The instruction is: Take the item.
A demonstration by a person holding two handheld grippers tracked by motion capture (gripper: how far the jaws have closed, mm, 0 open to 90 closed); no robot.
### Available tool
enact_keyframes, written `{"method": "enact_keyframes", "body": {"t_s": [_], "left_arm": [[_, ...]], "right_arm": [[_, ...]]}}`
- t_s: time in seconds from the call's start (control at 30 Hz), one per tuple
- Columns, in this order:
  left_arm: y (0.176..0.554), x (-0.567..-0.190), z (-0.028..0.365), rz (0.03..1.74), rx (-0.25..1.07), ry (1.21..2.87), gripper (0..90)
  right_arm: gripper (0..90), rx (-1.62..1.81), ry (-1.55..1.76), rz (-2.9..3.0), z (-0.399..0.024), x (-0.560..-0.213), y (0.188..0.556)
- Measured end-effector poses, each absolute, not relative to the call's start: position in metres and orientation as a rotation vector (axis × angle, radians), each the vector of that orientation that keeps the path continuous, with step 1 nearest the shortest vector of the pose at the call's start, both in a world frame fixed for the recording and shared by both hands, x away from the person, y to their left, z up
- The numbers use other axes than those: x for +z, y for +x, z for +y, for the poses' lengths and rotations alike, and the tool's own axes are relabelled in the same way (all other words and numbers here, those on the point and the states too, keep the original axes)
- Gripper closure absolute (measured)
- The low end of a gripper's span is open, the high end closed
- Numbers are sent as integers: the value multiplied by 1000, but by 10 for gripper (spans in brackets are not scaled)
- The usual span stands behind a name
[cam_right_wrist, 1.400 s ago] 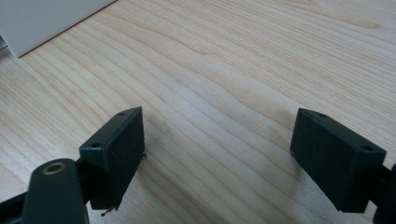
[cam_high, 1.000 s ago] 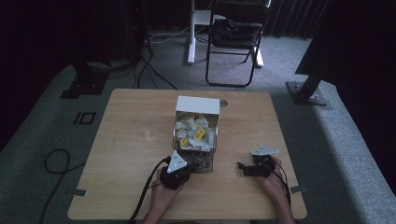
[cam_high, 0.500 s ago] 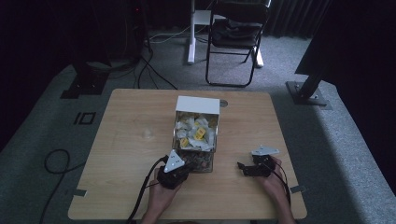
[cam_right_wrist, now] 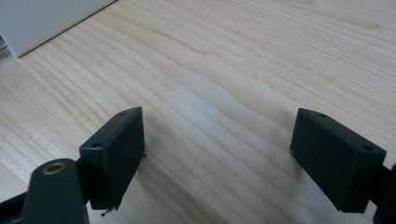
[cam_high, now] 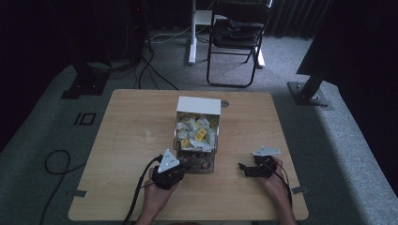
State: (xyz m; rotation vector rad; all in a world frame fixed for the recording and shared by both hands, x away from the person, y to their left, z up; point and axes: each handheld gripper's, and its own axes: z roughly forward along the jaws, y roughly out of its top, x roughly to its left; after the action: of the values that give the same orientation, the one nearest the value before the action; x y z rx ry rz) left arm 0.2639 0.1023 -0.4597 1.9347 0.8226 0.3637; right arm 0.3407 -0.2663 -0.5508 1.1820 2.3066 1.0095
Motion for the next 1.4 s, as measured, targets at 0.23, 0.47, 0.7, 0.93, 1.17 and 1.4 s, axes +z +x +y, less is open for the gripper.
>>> {"method": "enact_keyframes", "body": {"t_s": [0.23, 0.47, 0.7, 0.93, 1.17, 1.4], "left_arm": [[262, -454, 111, 832, 387, 1925, 900], [260, -450, 119, 845, 403, 1909, 900], [258, -446, 128, 860, 419, 1896, 900], [255, -443, 142, 890, 443, 1877, 900], [256, -441, 155, 916, 460, 1857, 900], [257, -442, 159, 930, 463, 1855, 900]], "right_arm": [[176, 1009, 1182, 2307, -266, -551, 341], [176, 1009, 1182, 2307, -266, -551, 341], [176, 1009, 1183, 2307, -266, -551, 341], [176, 1009, 1183, 2307, -266, -551, 341], [176, 1009, 1183, 2306, -266, -551, 341], [176, 1009, 1182, 2307, -266, -551, 341]]}}
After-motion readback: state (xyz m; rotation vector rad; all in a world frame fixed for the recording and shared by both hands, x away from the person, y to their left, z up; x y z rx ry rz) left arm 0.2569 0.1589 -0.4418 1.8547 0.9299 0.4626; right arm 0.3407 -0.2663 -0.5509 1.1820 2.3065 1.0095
